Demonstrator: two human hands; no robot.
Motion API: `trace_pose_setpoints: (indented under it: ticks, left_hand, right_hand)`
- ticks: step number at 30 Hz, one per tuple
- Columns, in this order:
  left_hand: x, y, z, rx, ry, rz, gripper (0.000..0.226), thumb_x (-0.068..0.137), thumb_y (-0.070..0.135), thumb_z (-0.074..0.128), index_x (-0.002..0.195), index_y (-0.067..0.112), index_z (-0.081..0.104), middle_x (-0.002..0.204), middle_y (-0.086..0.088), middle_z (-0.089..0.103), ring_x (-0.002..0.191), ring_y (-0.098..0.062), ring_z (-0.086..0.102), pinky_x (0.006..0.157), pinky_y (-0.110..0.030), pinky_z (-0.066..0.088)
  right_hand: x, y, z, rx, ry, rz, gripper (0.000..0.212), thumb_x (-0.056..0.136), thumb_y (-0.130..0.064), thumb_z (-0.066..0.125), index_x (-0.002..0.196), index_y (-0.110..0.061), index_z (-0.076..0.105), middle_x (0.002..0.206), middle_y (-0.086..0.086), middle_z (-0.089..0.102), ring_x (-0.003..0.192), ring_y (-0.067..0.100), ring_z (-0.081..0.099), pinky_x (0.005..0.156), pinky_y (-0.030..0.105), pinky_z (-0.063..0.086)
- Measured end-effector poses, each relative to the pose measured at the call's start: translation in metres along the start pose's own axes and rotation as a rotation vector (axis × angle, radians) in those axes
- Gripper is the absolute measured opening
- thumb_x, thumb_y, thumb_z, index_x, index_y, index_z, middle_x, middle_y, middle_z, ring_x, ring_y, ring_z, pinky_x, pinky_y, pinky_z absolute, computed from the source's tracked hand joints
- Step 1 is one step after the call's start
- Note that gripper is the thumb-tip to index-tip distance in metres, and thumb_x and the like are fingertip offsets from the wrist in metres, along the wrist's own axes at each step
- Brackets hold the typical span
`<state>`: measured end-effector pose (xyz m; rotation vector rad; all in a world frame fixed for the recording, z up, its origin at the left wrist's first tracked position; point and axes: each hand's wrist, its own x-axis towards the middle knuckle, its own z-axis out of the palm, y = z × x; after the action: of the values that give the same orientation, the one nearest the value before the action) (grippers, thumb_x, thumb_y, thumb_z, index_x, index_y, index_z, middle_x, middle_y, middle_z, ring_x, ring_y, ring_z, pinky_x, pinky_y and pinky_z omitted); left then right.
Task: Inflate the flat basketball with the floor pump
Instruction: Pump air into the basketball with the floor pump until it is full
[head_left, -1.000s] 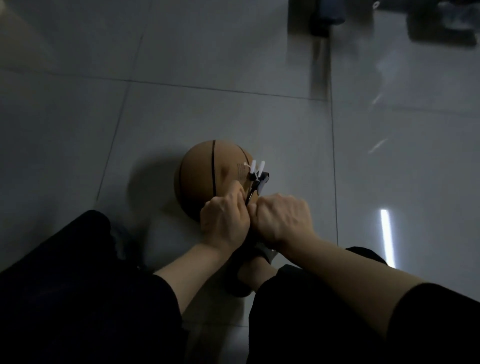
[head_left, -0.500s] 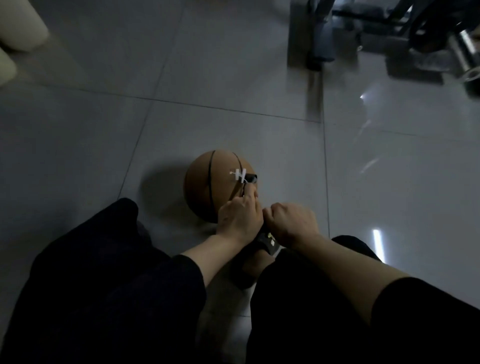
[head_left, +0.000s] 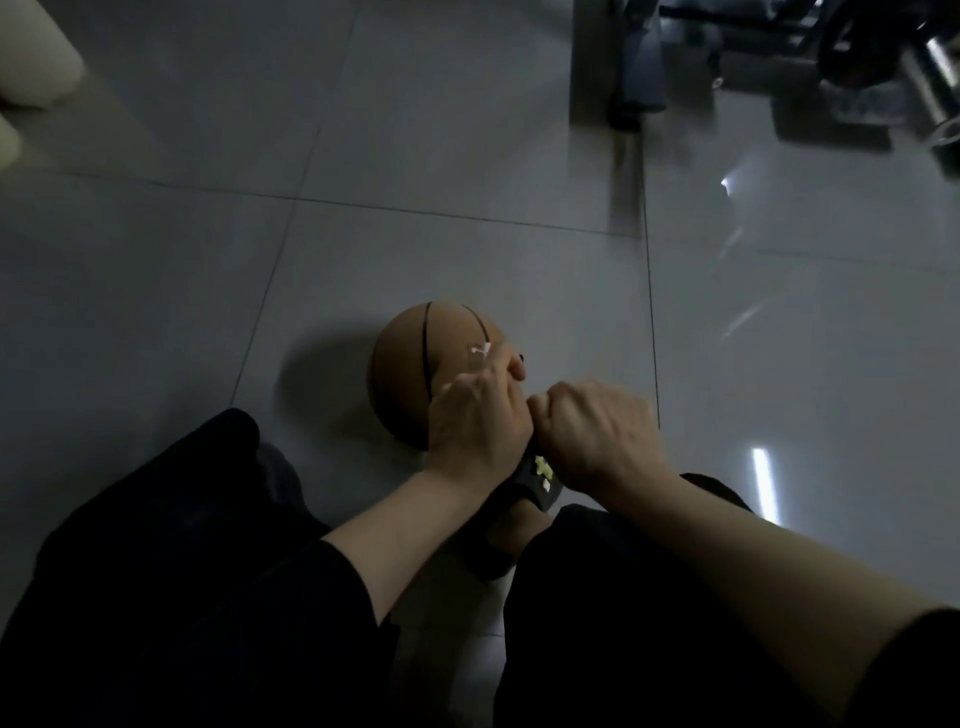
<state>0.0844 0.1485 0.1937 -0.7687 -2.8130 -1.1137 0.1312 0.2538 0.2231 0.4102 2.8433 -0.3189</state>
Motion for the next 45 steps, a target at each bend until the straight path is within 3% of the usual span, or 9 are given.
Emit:
trace_pose_setpoints:
  ticks: [12,20,26,28,32,35,37,39,45]
  left_hand:
    - [0.008,-0.057,0.080,-0.077,-0.002,-0.086,0.021,0.086,0.018,0.022,0.075,0.017,0.040,0.048,0.009,0.032,0.039,-0.026,0.047,0.041,-0.027,0.031]
    - [-0.006,-0.075,0.056,-0.053,-0.094,-0.228,0.029,0.089,0.027,0.019,0.085,0.012,0.044,0.055,0.000,0.047,0.052,-0.031,0.056,0.048,-0.042,0.047]
    - [-0.022,-0.019,0.038,0.032,-0.172,-0.023,0.042,0.096,0.047,0.031,0.114,0.013,0.046,0.083,-0.011,0.069,0.078,-0.031,0.065,0.058,-0.028,0.034]
    - [-0.021,-0.002,0.022,0.018,-0.122,0.063,0.052,0.092,0.056,0.023,0.101,0.015,0.053,0.073,-0.009,0.069,0.069,-0.029,0.066,0.055,-0.026,0.032]
    - [-0.004,0.032,-0.017,-0.014,0.070,0.167,0.068,0.093,0.054,0.016,0.062,0.012,0.061,0.057,-0.011,0.064,0.054,-0.028,0.062,0.053,-0.022,0.027]
    - [0.002,0.036,-0.030,0.031,0.173,0.178,0.066,0.096,0.046,0.022,0.058,0.010,0.061,0.052,-0.013,0.062,0.050,-0.031,0.060,0.052,-0.022,0.024]
    - [-0.004,0.028,-0.021,0.056,0.166,0.145,0.060,0.096,0.039,0.025,0.060,0.009,0.062,0.051,-0.015,0.061,0.049,-0.035,0.059,0.049,-0.024,0.026]
    - [-0.010,0.014,-0.002,0.040,0.132,0.091,0.056,0.097,0.034,0.027,0.057,0.008,0.057,0.048,-0.015,0.058,0.044,-0.034,0.057,0.046,-0.024,0.027]
    - [-0.009,-0.019,0.048,0.051,0.028,0.035,0.047,0.095,0.024,0.033,0.054,0.009,0.050,0.042,-0.009,0.051,0.035,-0.025,0.051,0.045,-0.019,0.021]
  right_hand:
    - [0.061,0.028,0.066,-0.005,-0.149,0.006,0.050,0.098,-0.040,0.030,0.055,-0.015,0.038,0.054,0.000,0.038,0.047,0.016,0.033,0.046,0.029,0.018]
    - [0.055,-0.005,0.067,-0.004,-0.167,-0.042,0.050,0.098,-0.039,0.029,0.054,-0.016,0.039,0.055,-0.001,0.040,0.047,0.014,0.035,0.047,0.027,0.018]
    - [-0.005,0.020,0.045,0.128,-0.191,0.068,0.051,0.100,-0.048,0.022,0.070,-0.018,0.050,0.077,0.007,0.059,0.076,0.029,0.060,0.063,0.033,0.043]
    - [-0.016,0.024,0.025,0.118,-0.184,0.030,0.045,0.100,-0.048,0.024,0.081,-0.018,0.051,0.078,0.005,0.053,0.078,0.031,0.058,0.066,0.037,0.044]
    - [-0.024,0.018,-0.033,0.159,-0.031,-0.015,0.047,0.101,-0.044,0.019,0.064,-0.021,0.037,0.069,0.006,0.049,0.064,0.026,0.050,0.059,0.036,0.041]
    - [-0.026,0.011,-0.048,0.172,0.079,-0.034,0.048,0.101,-0.038,0.026,0.060,-0.016,0.037,0.060,0.005,0.044,0.052,0.021,0.042,0.050,0.032,0.034]
    - [-0.025,0.007,-0.035,0.131,0.095,-0.002,0.046,0.100,-0.035,0.029,0.059,-0.016,0.039,0.060,0.005,0.045,0.054,0.023,0.045,0.053,0.035,0.041]
    - [-0.020,0.005,-0.010,0.074,0.048,0.037,0.044,0.099,-0.033,0.031,0.062,-0.014,0.046,0.061,0.005,0.049,0.056,0.025,0.050,0.056,0.037,0.045]
    - [0.010,0.024,0.040,0.061,-0.056,0.089,0.048,0.097,-0.036,0.032,0.056,-0.016,0.043,0.056,0.001,0.043,0.049,0.019,0.042,0.048,0.030,0.028]
